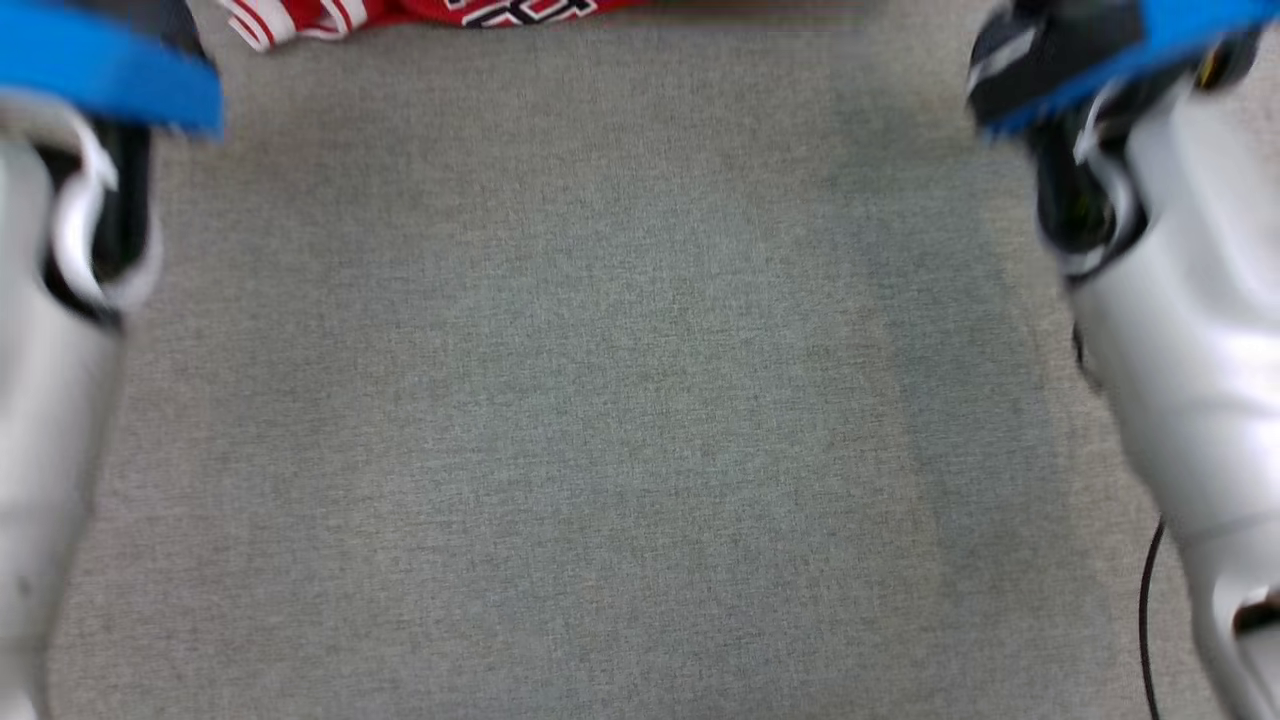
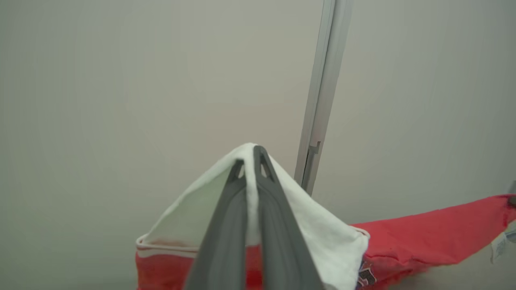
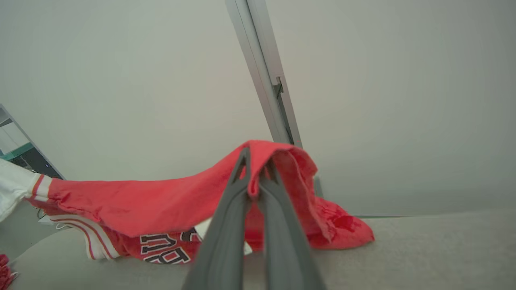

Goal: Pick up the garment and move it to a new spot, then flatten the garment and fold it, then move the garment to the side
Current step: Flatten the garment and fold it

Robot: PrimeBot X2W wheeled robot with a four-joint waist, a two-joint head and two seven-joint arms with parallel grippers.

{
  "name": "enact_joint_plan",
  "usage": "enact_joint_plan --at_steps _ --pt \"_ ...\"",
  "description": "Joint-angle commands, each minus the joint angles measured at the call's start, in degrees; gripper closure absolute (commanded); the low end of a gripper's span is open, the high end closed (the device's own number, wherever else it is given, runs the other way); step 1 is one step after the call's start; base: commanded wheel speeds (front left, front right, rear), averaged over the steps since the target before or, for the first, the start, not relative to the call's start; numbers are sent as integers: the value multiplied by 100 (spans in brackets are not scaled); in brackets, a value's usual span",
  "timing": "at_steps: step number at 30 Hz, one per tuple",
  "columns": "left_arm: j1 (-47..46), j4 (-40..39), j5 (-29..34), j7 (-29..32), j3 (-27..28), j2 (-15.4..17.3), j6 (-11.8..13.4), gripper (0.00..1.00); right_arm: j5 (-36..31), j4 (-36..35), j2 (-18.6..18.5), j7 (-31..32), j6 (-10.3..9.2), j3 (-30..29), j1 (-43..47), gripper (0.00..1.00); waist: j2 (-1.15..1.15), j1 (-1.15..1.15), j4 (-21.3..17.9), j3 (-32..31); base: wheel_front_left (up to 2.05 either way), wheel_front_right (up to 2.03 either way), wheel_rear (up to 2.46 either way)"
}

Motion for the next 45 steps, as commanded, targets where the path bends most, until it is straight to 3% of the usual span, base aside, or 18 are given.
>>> enact_joint_plan --at_steps 1,9,20,31,39,45 --pt "363 -170 48 -23 111 -24 75 100 48 -126 -31 -16 1 35 320 100 0 -1 -40 -90 0 0 0" --pt "2769 -1285 271 -25 785 -410 401 100 286 -779 -111 -18 1 -15 2131 100 0 -1 -28 -595 0 0 0" --pt "4953 -1652 464 -26 982 -1039 389 100 423 -968 -111 -19 1 -163 3892 100 0 -1 60 -1433 0 0 0" --pt "6189 -1801 595 -26 790 -1311 448 100 354 -1179 -357 63 1 -426 5107 100 0 -1 237 -2069 0 0 0" --pt "6735 -2056 639 123 608 -1209 536 100 95 -1713 -461 487 1 -898 6006 100 0 -1 407 -2364 0 0 0" --pt "6983 -2306 718 318 473 -1101 623 100 -120 -2347 -326 949 1 -1418 6775 100 0 -1 481 -2472 0 0 0"
